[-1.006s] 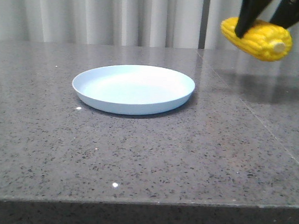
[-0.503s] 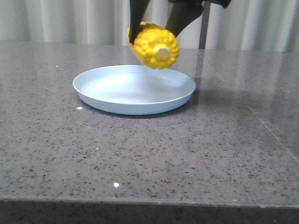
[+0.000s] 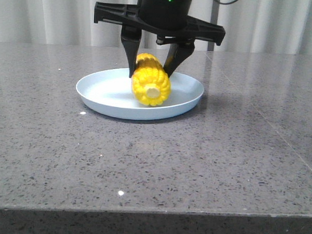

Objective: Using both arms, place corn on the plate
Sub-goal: 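Lower the corn onto the plate and open the right gripper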

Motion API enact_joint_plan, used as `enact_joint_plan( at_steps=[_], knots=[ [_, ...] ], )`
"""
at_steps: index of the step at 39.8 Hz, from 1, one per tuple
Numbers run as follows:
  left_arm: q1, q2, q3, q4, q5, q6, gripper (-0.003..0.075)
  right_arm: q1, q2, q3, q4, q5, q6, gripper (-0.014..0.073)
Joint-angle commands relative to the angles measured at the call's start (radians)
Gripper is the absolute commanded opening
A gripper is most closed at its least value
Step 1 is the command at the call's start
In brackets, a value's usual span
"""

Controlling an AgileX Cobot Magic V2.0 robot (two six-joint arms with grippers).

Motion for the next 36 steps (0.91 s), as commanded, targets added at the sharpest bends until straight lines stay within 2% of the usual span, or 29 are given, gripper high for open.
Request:
enact_joint_plan(
  at_steps=[1,8,11,18,29,33,36],
  knots=[
    [0.001,0.013,-0.027,0.000,-0.081,-0.012,-0.0020,0.000,-0.050,-0.032,-0.012,-0.029,0.005,0.0267],
    [0.001,0.013,-0.027,0.000,-0.081,-0.012,-0.0020,0.000,-0.071,-0.033,0.000,-0.042,0.005,0.0535],
    [0.001,0.013,-0.027,0.000,-0.081,-0.012,-0.0020,0.000,-0.087,-0.034,0.000,-0.044,0.005,0.0585],
    [0.001,0.013,-0.027,0.000,-0.081,-0.012,-0.0020,-0.008,-0.157,-0.034,-0.031,-0.031,-0.008,0.0580],
    [0.001,0.013,-0.027,0.000,-0.081,-0.012,-0.0020,-0.091,-0.288,-0.034,-0.029,0.018,-0.061,0.0575],
    [0.001,0.013,-0.027,0.000,-0.081,-0.012,-0.0020,-0.123,-0.318,-0.034,-0.027,0.068,-0.102,0.0480],
    [0.001,0.013,-0.027,0.000,-0.081,-0.012,-0.0020,-0.144,-0.332,-0.033,-0.027,0.117,-0.107,0.0323]
  ],
)
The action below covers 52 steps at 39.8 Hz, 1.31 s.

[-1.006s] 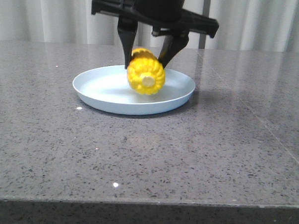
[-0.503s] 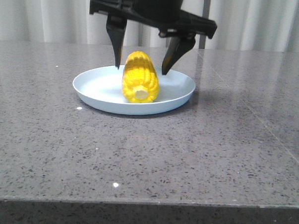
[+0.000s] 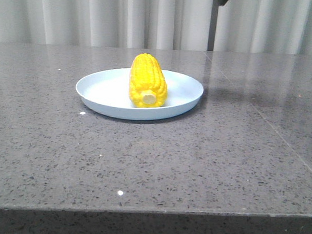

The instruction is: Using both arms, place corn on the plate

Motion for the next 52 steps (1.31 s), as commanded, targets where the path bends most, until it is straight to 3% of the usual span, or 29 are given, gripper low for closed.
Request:
enact_joint_plan(
  at_steps=[1,9,19,28,39,52],
  knots=[
    [0.001,0.013,-0.027,0.000,-0.081,-0.012,-0.0020,-0.032,-0.068,-0.030,-0.023,0.026,-0.027,0.0258],
    [0.001,0.013,-0.027,0.000,-0.081,-0.012,-0.0020,-0.103,-0.090,-0.027,-0.023,0.113,-0.094,-0.0071],
    [0.001,0.013,-0.027,0.000,-0.081,-0.012,-0.0020,-0.280,-0.198,0.074,0.034,0.118,-0.229,-0.0061],
    [0.001,0.013,-0.027,0.000,-0.081,-0.012,-0.0020,-0.461,-0.364,0.326,0.163,0.019,-0.406,-0.0061],
    [0.001,0.013,-0.027,0.000,-0.081,-0.012,-0.0020,-0.465,-0.663,0.744,0.131,-0.365,-0.571,-0.0061],
    [0.001,0.013,-0.027,0.000,-0.081,-0.012,-0.0020,-0.465,-1.086,1.157,0.069,-0.637,-0.574,-0.0061]
  ],
)
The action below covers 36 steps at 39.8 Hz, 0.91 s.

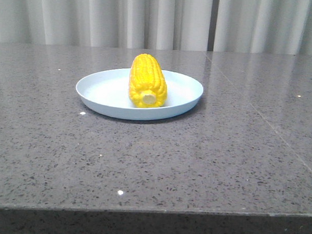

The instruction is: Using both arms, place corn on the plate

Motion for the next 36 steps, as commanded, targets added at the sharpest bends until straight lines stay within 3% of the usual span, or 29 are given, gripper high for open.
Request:
enact_joint_plan(
  at_steps=[1,13,36],
  knots=[
    [0.001,0.013,-0.027,0.000,-0.081,-0.012,-0.0020,-0.006,-0.124,0.060,-0.015,-0.147,-0.011,-0.0061],
    [0.001,0.013,-0.027,0.000,-0.081,-0.012,-0.0020,-0.006,-0.403,0.197,0.004,-0.180,-0.011,-0.0061],
    [0.001,0.013,-0.027,0.000,-0.081,-0.012,-0.0020,-0.006,-0.423,0.197,0.004,-0.183,-0.011,-0.0061]
  ],
)
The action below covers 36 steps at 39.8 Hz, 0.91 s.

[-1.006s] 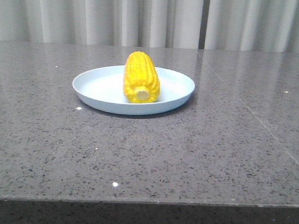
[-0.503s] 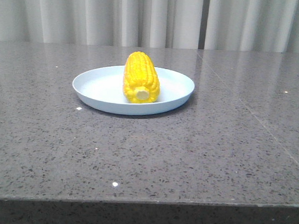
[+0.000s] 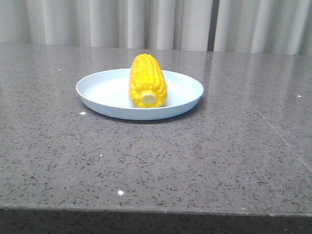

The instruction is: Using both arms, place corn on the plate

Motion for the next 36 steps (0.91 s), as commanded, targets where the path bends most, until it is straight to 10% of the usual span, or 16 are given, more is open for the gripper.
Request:
enact_joint_plan(
  at_steps=[1,24,36],
  knots=[
    [0.001,0.013,-0.027,0.000,-0.081,-0.012,-0.0020,-0.006,0.008,-0.024,-0.002,-0.082,-0.009,-0.0061],
    [0.010,-0.002,-0.010,0.000,-0.082,-0.012,-0.0020,-0.006,0.008,-0.024,-0.002,-0.082,-0.009,-0.0061],
    [0.172,-0.026,0.137,-0.041,-0.095,-0.012,-0.0020,-0.006,0.008,-0.024,-0.002,-0.079,-0.009,-0.0061]
  ],
)
